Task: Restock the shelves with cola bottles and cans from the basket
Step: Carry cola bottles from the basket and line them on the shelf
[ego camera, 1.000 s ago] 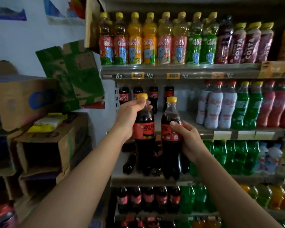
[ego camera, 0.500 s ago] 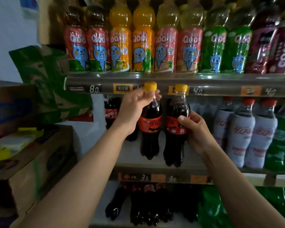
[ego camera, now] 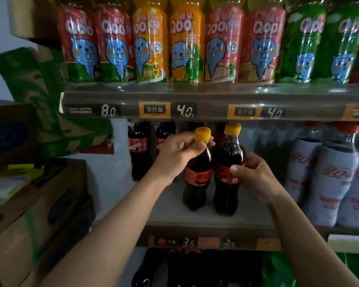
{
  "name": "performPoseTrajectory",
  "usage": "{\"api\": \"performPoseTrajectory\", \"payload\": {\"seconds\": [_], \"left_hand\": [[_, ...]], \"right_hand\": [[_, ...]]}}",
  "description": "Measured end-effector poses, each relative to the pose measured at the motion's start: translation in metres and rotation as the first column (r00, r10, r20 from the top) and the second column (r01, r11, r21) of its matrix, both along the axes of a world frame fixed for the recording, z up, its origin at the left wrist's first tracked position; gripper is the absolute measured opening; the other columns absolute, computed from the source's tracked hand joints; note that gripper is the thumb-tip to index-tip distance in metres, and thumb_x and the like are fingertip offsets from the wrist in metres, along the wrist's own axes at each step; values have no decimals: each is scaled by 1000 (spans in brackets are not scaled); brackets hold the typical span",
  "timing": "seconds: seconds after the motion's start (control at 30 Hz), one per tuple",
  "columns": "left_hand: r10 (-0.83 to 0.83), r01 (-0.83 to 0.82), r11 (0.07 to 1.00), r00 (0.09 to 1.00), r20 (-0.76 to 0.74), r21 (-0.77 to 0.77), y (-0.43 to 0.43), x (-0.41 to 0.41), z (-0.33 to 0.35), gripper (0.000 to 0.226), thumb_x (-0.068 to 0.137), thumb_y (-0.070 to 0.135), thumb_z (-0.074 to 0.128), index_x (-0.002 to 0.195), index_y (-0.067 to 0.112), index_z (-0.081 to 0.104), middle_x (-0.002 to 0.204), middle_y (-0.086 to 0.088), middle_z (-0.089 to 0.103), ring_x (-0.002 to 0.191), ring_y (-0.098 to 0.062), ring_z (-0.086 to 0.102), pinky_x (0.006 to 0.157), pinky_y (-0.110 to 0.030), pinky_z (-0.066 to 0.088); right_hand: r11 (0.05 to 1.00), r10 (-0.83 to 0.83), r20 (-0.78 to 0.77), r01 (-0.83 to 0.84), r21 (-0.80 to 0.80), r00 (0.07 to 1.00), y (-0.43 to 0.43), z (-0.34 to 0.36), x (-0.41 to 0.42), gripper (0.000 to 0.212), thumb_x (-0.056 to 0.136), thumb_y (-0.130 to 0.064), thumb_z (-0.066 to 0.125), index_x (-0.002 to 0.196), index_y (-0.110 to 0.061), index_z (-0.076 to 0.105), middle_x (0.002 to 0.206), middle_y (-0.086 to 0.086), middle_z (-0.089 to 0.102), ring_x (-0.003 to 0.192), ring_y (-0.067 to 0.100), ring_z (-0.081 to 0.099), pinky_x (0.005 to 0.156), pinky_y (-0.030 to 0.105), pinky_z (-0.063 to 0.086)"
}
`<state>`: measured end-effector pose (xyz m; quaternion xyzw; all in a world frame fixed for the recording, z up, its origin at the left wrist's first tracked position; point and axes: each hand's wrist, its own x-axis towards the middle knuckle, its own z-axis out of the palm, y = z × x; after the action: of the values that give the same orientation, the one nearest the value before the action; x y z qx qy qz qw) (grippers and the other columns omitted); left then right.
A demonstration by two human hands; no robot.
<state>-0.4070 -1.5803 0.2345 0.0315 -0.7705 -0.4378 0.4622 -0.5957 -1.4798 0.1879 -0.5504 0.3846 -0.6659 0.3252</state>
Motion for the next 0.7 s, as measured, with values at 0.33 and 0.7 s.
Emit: {"api": "performPoseTrajectory", "payload": {"seconds": [0.33,0.7], "left_hand": [[-69,52,966,996,58,254,-46,-42,5,27,93,18,55,83,26,78,93,5,76,102,-16,67,104,-36,42],[-77,25,941,987,142,336,-55,-34,-47,44,79,38,69,121,32,56,117,14,64,110,6,60,98,-18,45]], "right_hand": [[995,-79,75,74,64,994,-15,-5,-38,71,48,-38,92,111,-19,66,111,6,71,105,20,67,85,33,55],[861,-390,-287,457,225,875,-9,-32,-15,92,52,-33,91,127,-19,41,113,-8,63,104,7,62,97,31,47]]}}
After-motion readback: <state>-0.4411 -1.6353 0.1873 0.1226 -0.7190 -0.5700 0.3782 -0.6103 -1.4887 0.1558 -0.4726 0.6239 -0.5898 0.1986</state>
